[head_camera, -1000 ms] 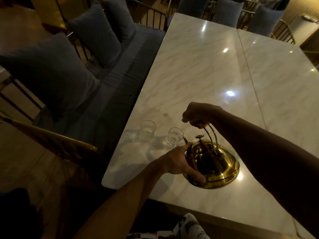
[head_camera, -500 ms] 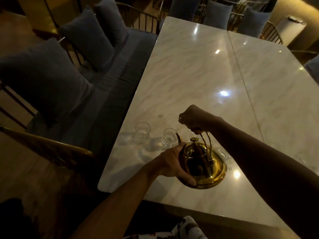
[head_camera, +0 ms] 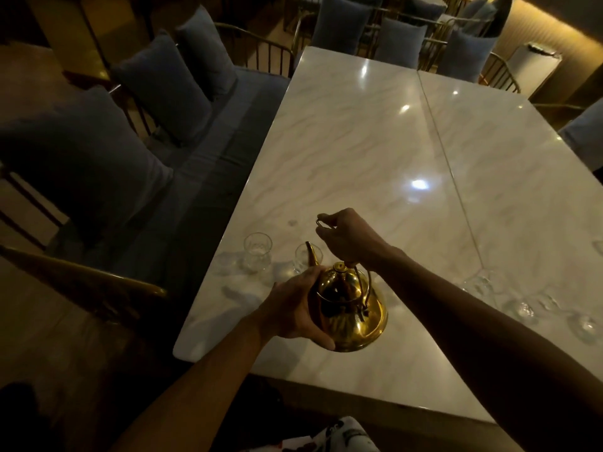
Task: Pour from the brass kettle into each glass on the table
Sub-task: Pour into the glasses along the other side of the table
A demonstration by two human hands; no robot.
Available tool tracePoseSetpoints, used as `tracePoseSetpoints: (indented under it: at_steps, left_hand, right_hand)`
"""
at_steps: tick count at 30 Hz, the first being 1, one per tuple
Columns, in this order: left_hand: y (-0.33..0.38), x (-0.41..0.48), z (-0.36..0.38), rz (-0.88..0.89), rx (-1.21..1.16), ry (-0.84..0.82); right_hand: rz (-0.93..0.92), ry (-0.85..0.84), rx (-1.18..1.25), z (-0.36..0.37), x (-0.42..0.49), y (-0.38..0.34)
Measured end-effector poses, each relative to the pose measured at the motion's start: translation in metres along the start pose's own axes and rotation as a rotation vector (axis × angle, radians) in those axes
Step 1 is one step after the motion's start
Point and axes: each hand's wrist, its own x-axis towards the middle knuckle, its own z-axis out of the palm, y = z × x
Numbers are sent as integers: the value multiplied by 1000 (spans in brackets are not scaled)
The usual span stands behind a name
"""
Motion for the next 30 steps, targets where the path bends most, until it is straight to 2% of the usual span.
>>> tracePoseSetpoints:
  at_steps: [8,14,20,30]
  left_hand:
    - [16,-29,-18,-46,85,69]
    - [13,-44,-29,-62,68,86]
    - [-1,-48,-45,-124,21,40]
    - [-36,-41,-79,-258,-215,-164]
  right_hand:
    - [-128,-25,4,13,-9,-15]
    - [-144,-37,2,24,-13,-33]
    - [-59,-65,-21,40,1,-55]
    - [179,-93,-64,62,61,-82]
